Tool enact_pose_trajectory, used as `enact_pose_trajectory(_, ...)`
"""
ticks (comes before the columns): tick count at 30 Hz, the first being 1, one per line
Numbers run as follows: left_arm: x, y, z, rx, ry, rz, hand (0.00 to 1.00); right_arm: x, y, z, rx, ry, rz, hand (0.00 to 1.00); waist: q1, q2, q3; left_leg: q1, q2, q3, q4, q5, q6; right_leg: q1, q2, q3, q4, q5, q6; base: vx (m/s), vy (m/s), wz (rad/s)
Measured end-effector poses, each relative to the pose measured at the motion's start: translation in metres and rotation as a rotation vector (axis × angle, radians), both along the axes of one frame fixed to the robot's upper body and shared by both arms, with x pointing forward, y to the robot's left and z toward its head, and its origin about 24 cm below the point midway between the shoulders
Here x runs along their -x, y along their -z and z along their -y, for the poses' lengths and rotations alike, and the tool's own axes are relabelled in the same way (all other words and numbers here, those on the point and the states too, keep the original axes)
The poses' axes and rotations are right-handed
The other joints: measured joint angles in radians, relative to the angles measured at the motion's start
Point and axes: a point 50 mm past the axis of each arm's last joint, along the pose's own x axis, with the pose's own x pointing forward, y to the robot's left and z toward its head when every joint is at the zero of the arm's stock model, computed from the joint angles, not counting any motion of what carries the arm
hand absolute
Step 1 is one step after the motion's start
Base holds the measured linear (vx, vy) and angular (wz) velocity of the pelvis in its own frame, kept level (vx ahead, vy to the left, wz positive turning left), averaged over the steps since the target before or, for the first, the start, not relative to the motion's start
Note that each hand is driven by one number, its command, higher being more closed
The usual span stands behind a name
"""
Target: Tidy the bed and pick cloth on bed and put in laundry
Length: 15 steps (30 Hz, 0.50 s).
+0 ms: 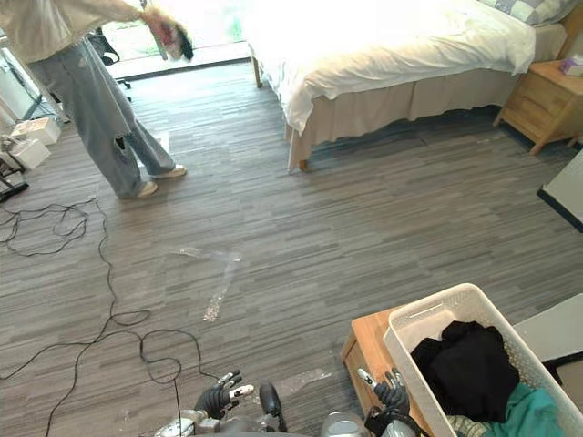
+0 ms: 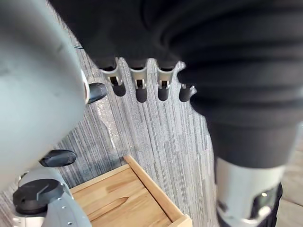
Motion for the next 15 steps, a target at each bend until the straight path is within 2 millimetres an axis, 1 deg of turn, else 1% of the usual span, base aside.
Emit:
enact_pose_trajectory(1,0.0,0.0,-0.001,-0.001,-0.006,0.0,0.0,0.0,0.001,-0.003,-0.011,0.005,0.001,0.0,0.001,-0.009,-0.001,0.007,-0.004,-0.001,0.0,-0.001,0.001,0.011,-0.002,0.002,-0.006,0.002,-0.003,0.07,-0.022,-0.02)
enact_pose_trajectory(3,0.0,0.0,-0.002,-0.002,-0.014,0.003,0.0,0.001,0.003,-0.008,-0.022,-0.002,-0.008,0.0,0.003,-0.018,-0.007,0.016,-0.009,0.0,0.0,-0.004,0.005,0.023,-0.005,0.007,-0.016,0.007,-0.007,0.06,-0.025,-0.05)
enact_pose_trajectory(6,-0.001,0.001,-0.002,0.002,-0.024,0.006,0.0,-0.004,0.004,-0.016,-0.042,-0.018,-0.005,0.0,0.011,-0.019,-0.008,0.021,-0.011,0.006,0.0,-0.008,0.01,0.026,-0.006,0.016,-0.019,0.007,-0.007,0.03,-0.03,-0.07)
enact_pose_trajectory(7,-0.003,0.001,-0.002,0.006,-0.03,0.01,0.0,-0.004,0.004,-0.017,-0.047,-0.018,-0.005,0.0,0.021,-0.02,-0.009,0.022,-0.012,0.006,0.0,-0.009,0.011,0.028,-0.007,0.016,-0.021,0.007,-0.007,0.0,-0.032,0.0)
enact_pose_trajectory(8,-0.003,0.0,-0.002,0.007,-0.031,0.013,0.0,-0.003,0.005,-0.016,-0.047,-0.017,-0.009,0.0,0.023,-0.021,-0.009,0.023,-0.012,0.006,0.0,-0.009,0.011,0.03,-0.007,0.015,-0.022,0.007,-0.007,0.0,0.0,0.0)
enact_pose_trajectory(9,-0.003,0.002,-0.005,0.011,-0.071,0.009,0.0,0.0,0.006,-0.017,-0.055,-0.029,-0.001,0.0,0.024,-0.024,-0.015,0.028,-0.044,0.021,-0.001,-0.033,0.042,0.048,-0.025,0.044,-0.055,0.009,0.009,0.0,0.0,0.0)
enact_pose_trajectory(13,-0.003,0.002,-0.005,0.012,-0.076,0.01,0.0,0.0,0.006,-0.016,-0.054,-0.029,-0.002,0.0,0.024,-0.024,-0.015,0.029,-0.043,0.027,0.0,-0.035,0.043,0.047,-0.023,0.052,-0.059,0.009,0.009,-0.01,-0.025,-0.03)
enact_pose_trajectory(15,-0.003,0.002,-0.007,0.017,-0.113,0.012,0.0,0.002,0.007,-0.016,-0.054,-0.032,0.0,0.0,0.027,-0.024,-0.015,0.029,-0.04,0.033,0.0,-0.038,0.038,0.05,-0.022,0.048,-0.069,0.011,0.008,-0.02,-0.039,-0.09)
